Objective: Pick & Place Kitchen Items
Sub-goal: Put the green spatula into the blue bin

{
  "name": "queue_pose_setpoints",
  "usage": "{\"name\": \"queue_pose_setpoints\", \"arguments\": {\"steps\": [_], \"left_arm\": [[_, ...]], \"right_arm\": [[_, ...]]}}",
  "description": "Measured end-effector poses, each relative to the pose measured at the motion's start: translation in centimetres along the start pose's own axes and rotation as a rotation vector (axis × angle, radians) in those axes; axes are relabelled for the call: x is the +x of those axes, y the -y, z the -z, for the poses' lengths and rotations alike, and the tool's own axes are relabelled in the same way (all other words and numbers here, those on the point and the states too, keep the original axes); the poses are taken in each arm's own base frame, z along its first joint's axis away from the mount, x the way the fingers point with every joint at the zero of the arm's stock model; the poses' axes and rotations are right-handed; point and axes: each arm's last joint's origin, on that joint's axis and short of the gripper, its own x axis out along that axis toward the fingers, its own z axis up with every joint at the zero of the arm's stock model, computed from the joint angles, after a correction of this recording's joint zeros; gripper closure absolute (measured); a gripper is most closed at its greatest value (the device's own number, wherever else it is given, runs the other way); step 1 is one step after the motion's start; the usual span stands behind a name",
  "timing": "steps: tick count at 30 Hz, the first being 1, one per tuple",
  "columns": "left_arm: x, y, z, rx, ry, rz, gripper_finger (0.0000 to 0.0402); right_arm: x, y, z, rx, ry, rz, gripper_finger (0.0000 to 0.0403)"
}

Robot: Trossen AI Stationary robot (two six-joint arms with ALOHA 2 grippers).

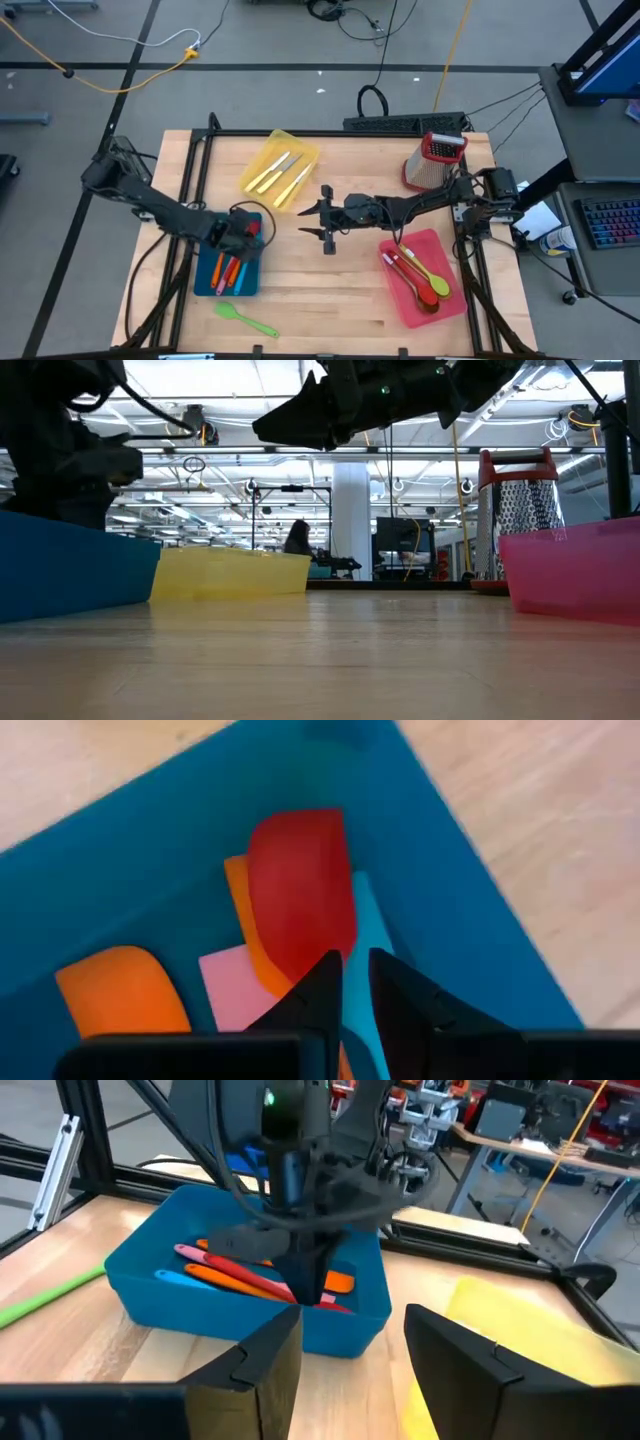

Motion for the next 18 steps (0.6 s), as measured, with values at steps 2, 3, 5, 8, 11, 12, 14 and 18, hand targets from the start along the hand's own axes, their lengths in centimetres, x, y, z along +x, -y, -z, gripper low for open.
{"name": "queue_pose_setpoints", "arguments": {"steps": [2,3,5,8,11,12,14,18], "left_arm": [[0.36,0.07,0.16,0.005,-0.024,-0.014,0.0345],[0.47,0.09,0.23,0.006,-0.035,-0.018,0.0345],[0.59,0.12,0.32,0.008,-0.053,-0.021,0.0344],[0.59,0.14,0.35,0.032,-0.064,-0.018,0.0344],[0.59,0.13,0.37,0.105,-0.072,-0.015,0.0344],[0.59,0.13,0.37,0.134,-0.081,-0.012,0.0344],[0.64,0.1,0.26,0.198,-0.083,-0.011,0.0344],[0.64,0.13,0.25,0.325,-0.126,0.009,0.0344]], "right_arm": [[0.0,0.0,0.0,-0.005,0.0,0.0,0.0233],[0.0,0.0,0.01,-0.006,0.0,0.0,0.0233],[0.0,0.0,0.0,-0.01,0.0,0.0,0.0234],[0.0,0.0,0.0,-0.039,0.0,0.0,0.0234],[0.0,0.0,0.0,-0.061,0.0,0.0,0.0234],[0.0,0.0,0.0,-0.063,0.0,0.0,0.0234],[0.0,0.0,0.0,-0.063,0.0,0.0,0.0232],[0.0,0.03,0.0,-0.103,0.0,0.001,0.0232]]}}
